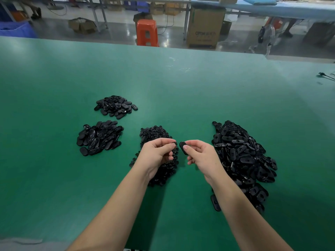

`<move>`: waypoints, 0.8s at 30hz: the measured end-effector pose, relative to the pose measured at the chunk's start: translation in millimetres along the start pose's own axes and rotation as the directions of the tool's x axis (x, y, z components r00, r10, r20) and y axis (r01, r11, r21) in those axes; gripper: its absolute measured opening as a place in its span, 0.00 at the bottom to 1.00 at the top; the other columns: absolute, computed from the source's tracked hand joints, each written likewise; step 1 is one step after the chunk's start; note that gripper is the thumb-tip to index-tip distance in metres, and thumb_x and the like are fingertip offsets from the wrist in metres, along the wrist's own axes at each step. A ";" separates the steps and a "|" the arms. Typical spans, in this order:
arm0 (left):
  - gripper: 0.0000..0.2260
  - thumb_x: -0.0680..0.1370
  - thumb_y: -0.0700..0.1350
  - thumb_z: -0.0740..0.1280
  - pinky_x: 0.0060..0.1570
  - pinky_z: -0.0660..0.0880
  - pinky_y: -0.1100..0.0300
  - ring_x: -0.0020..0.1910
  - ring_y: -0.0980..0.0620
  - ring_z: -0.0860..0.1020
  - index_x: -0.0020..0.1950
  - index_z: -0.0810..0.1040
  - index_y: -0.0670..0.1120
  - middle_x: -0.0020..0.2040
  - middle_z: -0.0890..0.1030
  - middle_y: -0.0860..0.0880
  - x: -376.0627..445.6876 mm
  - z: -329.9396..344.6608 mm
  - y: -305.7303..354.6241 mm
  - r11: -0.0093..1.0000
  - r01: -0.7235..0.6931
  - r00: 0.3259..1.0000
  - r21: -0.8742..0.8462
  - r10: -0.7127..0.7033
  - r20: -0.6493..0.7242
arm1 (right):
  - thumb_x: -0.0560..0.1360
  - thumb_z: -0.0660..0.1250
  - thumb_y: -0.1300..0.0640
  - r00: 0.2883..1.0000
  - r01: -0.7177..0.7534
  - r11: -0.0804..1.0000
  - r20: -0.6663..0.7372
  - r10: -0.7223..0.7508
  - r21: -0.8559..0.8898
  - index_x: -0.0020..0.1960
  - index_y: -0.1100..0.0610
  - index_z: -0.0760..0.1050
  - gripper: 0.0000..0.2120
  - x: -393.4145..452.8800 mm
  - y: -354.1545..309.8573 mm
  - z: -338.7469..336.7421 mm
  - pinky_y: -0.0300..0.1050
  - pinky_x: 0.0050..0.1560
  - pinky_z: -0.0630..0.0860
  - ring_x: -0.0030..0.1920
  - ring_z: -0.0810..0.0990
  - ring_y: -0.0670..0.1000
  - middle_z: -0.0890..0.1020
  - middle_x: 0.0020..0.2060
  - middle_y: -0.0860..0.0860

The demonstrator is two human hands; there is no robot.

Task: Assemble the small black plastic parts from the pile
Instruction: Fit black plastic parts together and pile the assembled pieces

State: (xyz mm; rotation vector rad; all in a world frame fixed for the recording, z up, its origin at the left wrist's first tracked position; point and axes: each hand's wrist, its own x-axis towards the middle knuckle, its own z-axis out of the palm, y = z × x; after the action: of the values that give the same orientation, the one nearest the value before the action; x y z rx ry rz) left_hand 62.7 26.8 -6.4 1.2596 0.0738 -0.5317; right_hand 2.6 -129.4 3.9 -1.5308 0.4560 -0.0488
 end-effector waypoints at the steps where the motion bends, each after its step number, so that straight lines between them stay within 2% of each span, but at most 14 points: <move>1: 0.06 0.76 0.33 0.72 0.30 0.77 0.64 0.28 0.56 0.77 0.45 0.85 0.42 0.36 0.81 0.47 -0.1 0.7 -0.4 1.000 0.002 1.000 -0.002 -0.002 0.001 | 0.78 0.69 0.65 1.000 0.000 1.000 0.003 0.000 0.014 0.57 0.62 0.80 0.07 0.1 0.5 0.3 0.38 0.32 0.78 0.29 0.77 0.45 0.79 0.38 0.53; 4: 0.05 0.76 0.33 0.72 0.30 0.77 0.64 0.28 0.56 0.76 0.46 0.86 0.42 0.35 0.81 0.48 -0.7 2.9 -1.9 0.999 -0.016 1.000 0.034 0.016 -0.006 | 0.80 0.67 0.66 1.000 -0.006 0.997 0.007 0.005 0.079 0.61 0.60 0.77 0.11 -0.6 0.5 1.7 0.42 0.37 0.83 0.33 0.83 0.50 0.79 0.40 0.55; 7: 0.05 0.76 0.34 0.72 0.31 0.76 0.63 0.28 0.57 0.76 0.46 0.86 0.42 0.32 0.81 0.49 -2.0 5.7 -3.7 0.993 -0.057 0.998 0.104 0.061 -0.030 | 0.80 0.67 0.66 1.000 -0.015 0.984 -0.020 0.019 0.178 0.58 0.62 0.74 0.07 -1.2 0.4 3.7 0.44 0.41 0.84 0.38 0.87 0.54 0.83 0.44 0.61; 11: 0.04 0.76 0.33 0.72 0.30 0.76 0.63 0.27 0.55 0.75 0.47 0.84 0.40 0.30 0.79 0.49 -3.7 11.0 -5.4 0.974 -0.127 0.990 0.188 0.138 -0.043 | 0.79 0.68 0.67 0.997 0.016 0.980 -0.071 -0.002 0.197 0.53 0.62 0.74 0.05 -0.9 1.7 6.5 0.41 0.42 0.83 0.43 0.88 0.55 0.86 0.47 0.63; 16: 0.02 0.76 0.34 0.73 0.29 0.76 0.61 0.27 0.52 0.75 0.46 0.82 0.38 0.35 0.81 0.42 -5.3 18.4 -5.5 0.962 -0.142 0.984 0.235 0.162 -0.070 | 0.79 0.68 0.68 0.998 0.047 0.969 -0.058 -0.033 0.243 0.61 0.53 0.76 0.15 -0.6 2.6 9.5 0.45 0.48 0.84 0.46 0.87 0.56 0.87 0.44 0.59; 20: 0.03 0.76 0.34 0.73 0.27 0.75 0.61 0.24 0.52 0.75 0.44 0.81 0.39 0.33 0.83 0.44 -5.0 21.4 -6.3 0.957 -0.140 0.980 0.254 0.171 -0.105 | 0.82 0.64 0.66 0.998 0.041 0.970 -0.059 -0.028 0.238 0.60 0.60 0.78 0.09 -0.8 2.5 12.4 0.48 0.48 0.84 0.45 0.87 0.57 0.87 0.40 0.55; 24: 0.04 0.75 0.33 0.72 0.24 0.73 0.62 0.22 0.53 0.75 0.42 0.81 0.39 0.31 0.82 0.46 -3.6 21.3 -5.4 0.948 -0.140 0.972 0.286 0.187 -0.145 | 0.83 0.59 0.66 0.997 0.077 0.981 -0.030 -0.073 0.179 0.55 0.57 0.78 0.10 -3.4 3.7 15.2 0.42 0.44 0.83 0.43 0.87 0.53 0.86 0.41 0.55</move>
State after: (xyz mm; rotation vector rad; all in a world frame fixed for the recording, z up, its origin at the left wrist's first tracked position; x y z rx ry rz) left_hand 52.3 7.4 -3.1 1.5660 0.0385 -0.2942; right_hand 3.4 -113.7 0.7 -1.3702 0.4009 -0.1628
